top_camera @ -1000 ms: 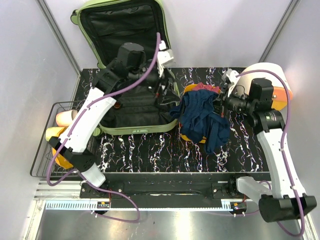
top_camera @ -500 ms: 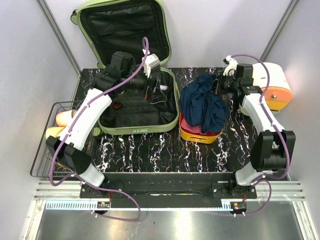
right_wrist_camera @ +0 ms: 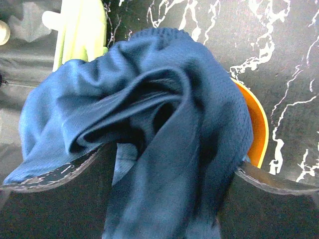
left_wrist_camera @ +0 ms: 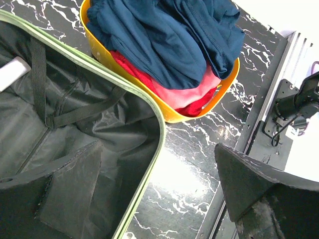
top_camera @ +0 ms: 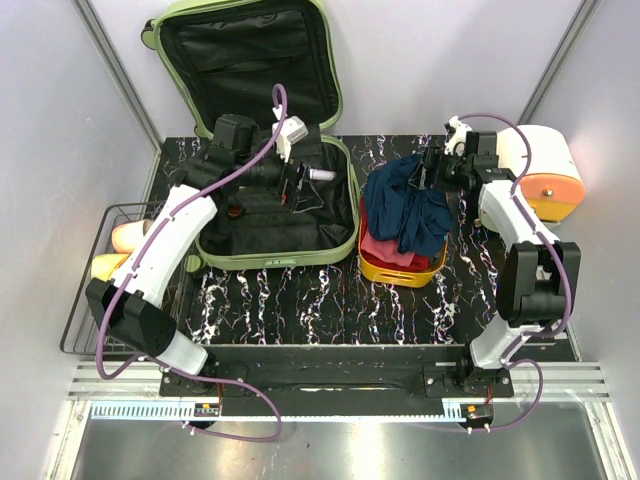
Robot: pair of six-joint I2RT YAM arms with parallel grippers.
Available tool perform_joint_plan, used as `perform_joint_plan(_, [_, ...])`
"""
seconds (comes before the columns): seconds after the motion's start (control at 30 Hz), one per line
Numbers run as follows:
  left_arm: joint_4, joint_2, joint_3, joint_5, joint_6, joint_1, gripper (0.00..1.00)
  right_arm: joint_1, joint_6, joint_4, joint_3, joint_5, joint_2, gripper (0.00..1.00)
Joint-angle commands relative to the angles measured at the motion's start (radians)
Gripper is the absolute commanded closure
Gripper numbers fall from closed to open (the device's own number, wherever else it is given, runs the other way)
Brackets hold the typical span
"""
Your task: Open, take out, and arrange the luggage
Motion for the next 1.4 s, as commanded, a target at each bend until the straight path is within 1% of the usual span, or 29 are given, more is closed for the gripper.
perform_joint_plan(0.0, [0.045, -0.067, -0.024, -0.028, -0.015, 0.019, 0.01, 0.0, -0.119, -0.057, 0.109, -0.005, -0.17, 0.18])
perform_joint_plan(0.03, [0.045, -0.07, -0.028, -0.033, -0.014, 0.017, 0.01, 0.001, -0.186, -0.079, 0.127, -0.028, -0.184, 0.16])
perform_joint_plan(0.17, [0.035, -0.09, -0.043, -0.053, 0.005, 0.022, 0.01, 0.001, -0.267, -0.168, 0.196, -0.051, -0.252, 0.12])
perform_joint_plan(0.23, [0.031, -0.103, -0.048, -0.064, 0.013, 0.025, 0.01, 0.0, -0.292, -0.208, 0.2, -0.049, -0.268, 0.1])
perform_joint_plan(0.27, [0.031, -0.109, -0.051, -0.067, 0.016, 0.026, 0.01, 0.001, -0.295, -0.223, 0.2, -0.054, -0.274, 0.09])
perform_joint_plan(0.3, [0.031, -0.113, -0.052, -0.071, 0.017, 0.026, 0.01, 0.003, -0.289, -0.244, 0.198, -0.063, -0.274, 0.06])
perform_joint_plan(0.37, [0.031, -0.113, -0.055, -0.073, 0.022, 0.029, 0.01, 0.011, -0.242, -0.254, 0.184, -0.059, -0.262, 0.06])
perform_joint_plan(0.5, [0.03, -0.11, -0.06, -0.071, 0.023, 0.029, 0.01, 0.075, -0.183, -0.297, 0.146, 0.012, -0.219, 0.05])
perform_joint_plan(0.57, [0.031, -0.112, -0.067, -0.071, 0.029, 0.033, 0.01, 0.125, -0.157, -0.315, 0.085, 0.021, -0.208, 0.03])
perform_joint_plan(0.63, [0.03, -0.11, -0.075, -0.074, 0.036, 0.033, 0.01, 0.173, -0.139, -0.323, 0.03, 0.072, -0.202, 0.02])
perform_joint_plan(0.67, [0.03, -0.113, -0.081, -0.073, 0.034, 0.037, 0.01, 0.179, -0.133, -0.33, -0.033, 0.078, -0.194, 0.02])
perform_joint_plan(0.73, [0.031, -0.112, -0.089, -0.073, 0.036, 0.039, 0.01, 0.184, -0.13, -0.338, -0.101, 0.084, -0.181, 0.02])
perform_joint_plan(0.77, [0.03, -0.113, -0.095, -0.071, 0.036, 0.04, 0.01, 0.189, -0.13, -0.338, -0.166, 0.087, -0.165, 0.02])
perform_joint_plan(0.87, [0.031, -0.115, -0.106, -0.068, 0.031, 0.043, 0.01, 0.19, -0.151, -0.318, -0.268, 0.108, -0.123, 0.02])
perform_joint_plan(0.9, [0.033, -0.115, -0.107, -0.07, 0.029, 0.043, 0.01, 0.19, -0.159, -0.317, -0.276, 0.124, -0.106, 0.02])
perform_joint_plan(1.03, [0.022, -0.116, -0.103, -0.077, 0.034, 0.045, 0.01, 0.19, -0.212, -0.314, -0.242, 0.118, -0.07, 0.02])
perform_joint_plan(1.1, [0.002, -0.116, -0.097, -0.087, 0.045, 0.048, 0.01, 0.192, -0.241, -0.34, -0.186, 0.076, -0.087, 0.01])
perform_joint_plan(1.2, [-0.038, -0.118, -0.083, -0.091, 0.066, 0.051, 0.01, 0.19, -0.275, -0.399, -0.097, -0.005, -0.151, 0.0])
perform_joint_plan(1.37, [-0.074, -0.139, -0.077, -0.099, 0.085, 0.053, 0.01, 0.19, -0.398, -0.522, 0.043, -0.069, -0.266, 0.0])
